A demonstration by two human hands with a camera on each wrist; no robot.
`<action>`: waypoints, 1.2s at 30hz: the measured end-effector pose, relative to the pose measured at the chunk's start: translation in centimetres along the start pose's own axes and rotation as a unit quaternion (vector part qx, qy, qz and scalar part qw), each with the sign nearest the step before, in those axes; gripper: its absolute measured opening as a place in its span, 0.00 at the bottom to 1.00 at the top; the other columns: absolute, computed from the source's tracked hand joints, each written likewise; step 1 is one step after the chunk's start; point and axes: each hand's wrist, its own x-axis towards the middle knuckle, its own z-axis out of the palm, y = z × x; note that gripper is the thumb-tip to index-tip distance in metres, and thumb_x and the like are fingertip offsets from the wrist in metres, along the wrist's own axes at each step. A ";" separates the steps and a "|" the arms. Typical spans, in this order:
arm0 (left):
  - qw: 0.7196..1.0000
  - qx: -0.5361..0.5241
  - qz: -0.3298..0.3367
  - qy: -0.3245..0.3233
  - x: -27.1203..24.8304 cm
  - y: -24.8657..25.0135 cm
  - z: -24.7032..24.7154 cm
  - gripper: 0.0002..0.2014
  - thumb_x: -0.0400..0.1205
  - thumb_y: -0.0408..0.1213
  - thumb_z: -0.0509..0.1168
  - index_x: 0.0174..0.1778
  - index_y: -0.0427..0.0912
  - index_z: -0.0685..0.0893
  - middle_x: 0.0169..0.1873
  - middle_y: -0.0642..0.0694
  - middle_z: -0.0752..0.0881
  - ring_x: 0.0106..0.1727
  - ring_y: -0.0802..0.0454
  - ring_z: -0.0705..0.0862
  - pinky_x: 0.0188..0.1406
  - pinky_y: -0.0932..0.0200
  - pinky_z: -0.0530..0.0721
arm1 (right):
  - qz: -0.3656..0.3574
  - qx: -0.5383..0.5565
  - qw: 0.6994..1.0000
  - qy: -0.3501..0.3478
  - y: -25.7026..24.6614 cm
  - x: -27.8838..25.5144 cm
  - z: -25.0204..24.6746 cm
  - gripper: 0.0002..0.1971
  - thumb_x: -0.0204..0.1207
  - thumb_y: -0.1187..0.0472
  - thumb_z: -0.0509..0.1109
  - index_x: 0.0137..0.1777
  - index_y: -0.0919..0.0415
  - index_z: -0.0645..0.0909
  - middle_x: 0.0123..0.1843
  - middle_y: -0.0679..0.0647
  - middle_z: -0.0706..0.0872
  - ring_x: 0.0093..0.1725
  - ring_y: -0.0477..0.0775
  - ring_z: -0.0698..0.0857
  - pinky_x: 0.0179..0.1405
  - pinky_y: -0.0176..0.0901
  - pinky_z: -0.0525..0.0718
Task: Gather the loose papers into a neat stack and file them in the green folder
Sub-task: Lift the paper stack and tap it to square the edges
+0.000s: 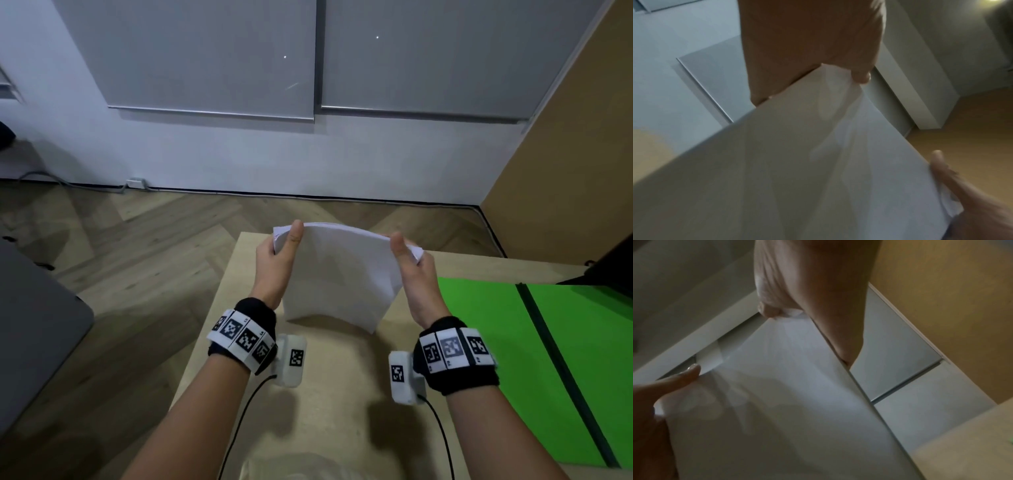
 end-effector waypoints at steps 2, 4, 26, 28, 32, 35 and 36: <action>0.999 -0.021 0.003 0.034 0.1 0.3 0.5 0.19 0.79 0.52 0.68 0.34 0.37 0.83 0.29 0.53 0.86 0.32 0.57 0.85 0.34 0.63 0.83 | 0.000 -0.002 1.000 0.030 -0.4 0.3 0.2 0.19 0.80 0.45 0.63 0.42 0.57 0.89 0.32 0.45 0.88 0.33 0.41 0.82 0.32 0.32 0.78; 0.997 -0.030 0.006 0.068 0.1 0.4 1.0 0.21 0.79 0.49 0.69 0.25 0.43 0.72 0.19 0.61 0.79 0.25 0.62 0.79 0.28 0.68 0.79 | -0.008 -0.002 0.998 0.058 -0.5 0.6 0.3 0.19 0.82 0.50 0.61 0.38 0.55 0.90 0.31 0.45 0.90 0.32 0.42 0.83 0.31 0.31 0.79; 0.998 0.026 0.050 -0.023 0.6 0.2 -0.6 0.24 0.71 0.44 0.77 0.56 0.30 0.87 0.50 0.34 0.91 0.45 0.50 0.89 0.45 0.57 0.88 | -0.039 -0.030 0.999 -0.020 0.1 0.5 -0.1 0.03 0.74 0.58 0.74 0.40 0.51 0.89 0.33 0.40 0.92 0.35 0.37 0.87 0.41 0.41 0.84; 0.999 0.016 0.024 -0.038 0.2 0.2 -0.5 0.19 0.73 0.35 0.77 0.57 0.28 0.87 0.52 0.31 0.90 0.46 0.48 0.89 0.45 0.57 0.88 | -0.016 -0.035 0.999 0.008 0.5 0.6 0.2 0.05 0.74 0.60 0.75 0.37 0.53 0.87 0.30 0.41 0.91 0.32 0.38 0.87 0.39 0.42 0.84; 0.998 0.002 -0.004 -0.067 -0.4 0.5 -0.7 0.14 0.74 0.29 0.75 0.56 0.32 0.89 0.48 0.39 0.91 0.44 0.55 0.90 0.43 0.60 0.87 | -0.008 -0.020 1.000 0.012 0.9 0.6 0.2 0.02 0.72 0.62 0.77 0.39 0.56 0.88 0.32 0.42 0.91 0.33 0.39 0.86 0.34 0.37 0.84; 0.996 0.014 -0.048 -0.074 -0.9 -0.6 -0.7 0.11 0.73 0.27 0.76 0.49 0.42 0.89 0.48 0.41 0.91 0.45 0.56 0.90 0.49 0.54 0.86 | 0.041 -0.017 0.999 0.030 2.2 0.5 0.2 0.25 0.61 0.52 0.83 0.56 0.66 0.85 0.47 0.54 0.93 0.43 0.48 0.91 0.41 0.44 0.88; 0.996 0.014 -0.050 -0.076 -1.1 -0.9 -0.6 0.11 0.73 0.26 0.75 0.47 0.45 0.89 0.48 0.42 0.91 0.46 0.56 0.90 0.50 0.54 0.86 | 0.050 -0.025 0.998 0.042 2.2 0.5 0.2 0.32 0.58 0.48 0.84 0.58 0.66 0.84 0.51 0.58 0.92 0.47 0.52 0.91 0.45 0.48 0.90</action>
